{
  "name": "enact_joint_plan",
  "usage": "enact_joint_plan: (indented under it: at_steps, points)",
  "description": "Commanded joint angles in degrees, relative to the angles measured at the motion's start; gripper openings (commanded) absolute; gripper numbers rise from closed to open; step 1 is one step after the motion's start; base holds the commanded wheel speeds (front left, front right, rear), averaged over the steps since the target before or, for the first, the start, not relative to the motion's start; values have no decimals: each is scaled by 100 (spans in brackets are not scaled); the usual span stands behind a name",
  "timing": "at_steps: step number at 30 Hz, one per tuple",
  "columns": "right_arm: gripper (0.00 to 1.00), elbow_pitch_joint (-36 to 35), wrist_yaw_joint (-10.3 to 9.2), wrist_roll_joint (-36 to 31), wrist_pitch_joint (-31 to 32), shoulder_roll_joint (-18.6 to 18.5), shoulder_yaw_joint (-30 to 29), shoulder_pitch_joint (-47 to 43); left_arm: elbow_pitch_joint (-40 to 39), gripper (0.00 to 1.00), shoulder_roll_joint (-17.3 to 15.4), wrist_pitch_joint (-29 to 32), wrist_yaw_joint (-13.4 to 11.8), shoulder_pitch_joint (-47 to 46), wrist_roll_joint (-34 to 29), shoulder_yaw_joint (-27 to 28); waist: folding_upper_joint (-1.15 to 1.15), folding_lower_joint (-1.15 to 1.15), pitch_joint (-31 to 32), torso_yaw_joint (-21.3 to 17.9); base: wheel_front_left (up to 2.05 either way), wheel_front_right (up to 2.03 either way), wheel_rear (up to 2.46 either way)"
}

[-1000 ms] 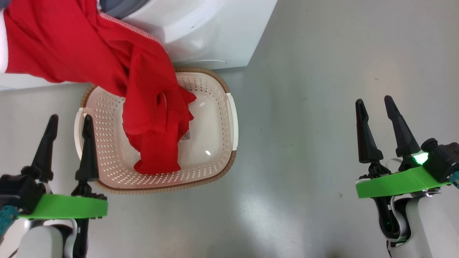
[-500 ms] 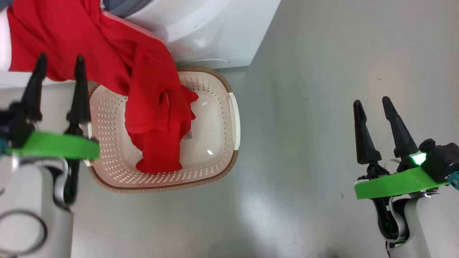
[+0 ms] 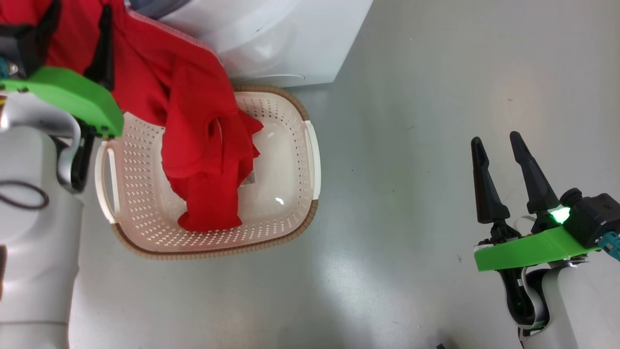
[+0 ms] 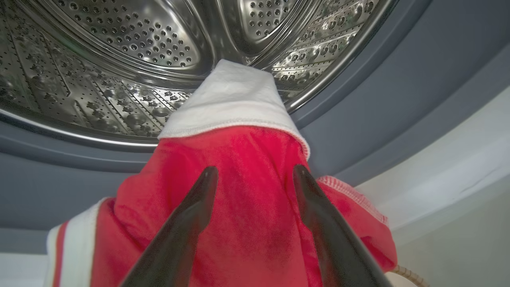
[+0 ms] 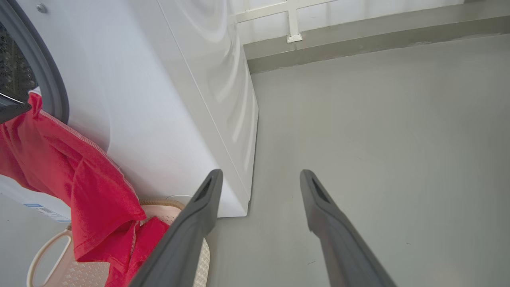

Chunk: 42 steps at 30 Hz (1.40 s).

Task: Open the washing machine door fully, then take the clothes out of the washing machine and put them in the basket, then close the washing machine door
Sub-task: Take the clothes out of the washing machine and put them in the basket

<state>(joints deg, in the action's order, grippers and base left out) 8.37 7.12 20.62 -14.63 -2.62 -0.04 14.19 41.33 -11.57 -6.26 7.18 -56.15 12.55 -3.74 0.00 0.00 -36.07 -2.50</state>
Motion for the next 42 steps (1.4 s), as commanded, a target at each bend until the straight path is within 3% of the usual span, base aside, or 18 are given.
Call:
enact_joint_plan:
  at_steps: [1, 14, 15, 17, 21, 29, 37, 42]
  points:
    - [100, -127, 36, 32, -37, -26, 139, -107, 37, 100, -316, 19, 5, -149, -148, 59, 0, 0, -24, -21, 0, 0, 0]
    - [100, -137, 36, 92, -37, -26, 232, -40, 1728, 100, -354, -333, -6, -990, -180, -154, 0, 0, -113, -134, 0, 0, 0]
    - [100, -135, 36, 97, -37, -26, 236, -31, 1825, 89, -355, -375, -4, -1031, -176, -169, 0, 0, -119, -144, 0, 0, 0]
    - [100, -139, 36, 108, -37, -26, 237, -17, 1996, 47, -362, -451, 1, -1110, -167, -202, 0, 0, -132, -160, 0, 0, 0]
    - [100, -144, 36, 124, -37, -26, 221, -5, 2220, 0, -351, -621, 11, -1224, -132, -265, 0, 0, -142, -171, 0, 0, 0]
    - [100, -134, 36, 126, -37, -26, 151, -3, 1988, 0, -330, -865, 25, -1127, 149, -165, 0, 0, -112, -101, 0, 0, 0]
    - [100, -118, 36, 106, -37, -26, 100, -29, -636, 0, -136, -873, 29, 483, 464, 534, 0, 0, -29, 46, 0, 0, 0]
    - [100, -94, 36, 75, -37, -26, 116, -52, -1373, 0, 56, -873, 30, 1454, 332, 574, 0, 0, 32, 114, 0, 0, 0]
